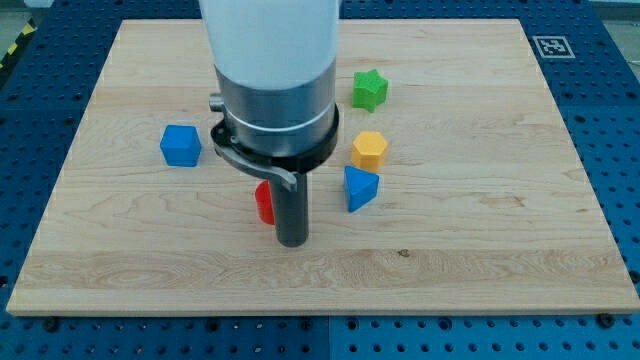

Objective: Move the cube diagonally top left to the red circle

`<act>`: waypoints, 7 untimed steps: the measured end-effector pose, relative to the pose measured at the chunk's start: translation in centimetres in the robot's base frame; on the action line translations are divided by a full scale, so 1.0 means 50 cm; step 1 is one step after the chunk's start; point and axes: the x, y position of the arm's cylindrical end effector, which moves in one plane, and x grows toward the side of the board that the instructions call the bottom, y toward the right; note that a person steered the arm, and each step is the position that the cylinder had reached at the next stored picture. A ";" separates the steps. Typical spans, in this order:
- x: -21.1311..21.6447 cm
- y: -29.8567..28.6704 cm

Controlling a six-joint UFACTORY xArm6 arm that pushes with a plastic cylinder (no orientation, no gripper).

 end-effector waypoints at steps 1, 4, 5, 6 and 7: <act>-0.020 -0.047; -0.048 -0.180; -0.092 -0.281; -0.129 -0.330; -0.202 -0.355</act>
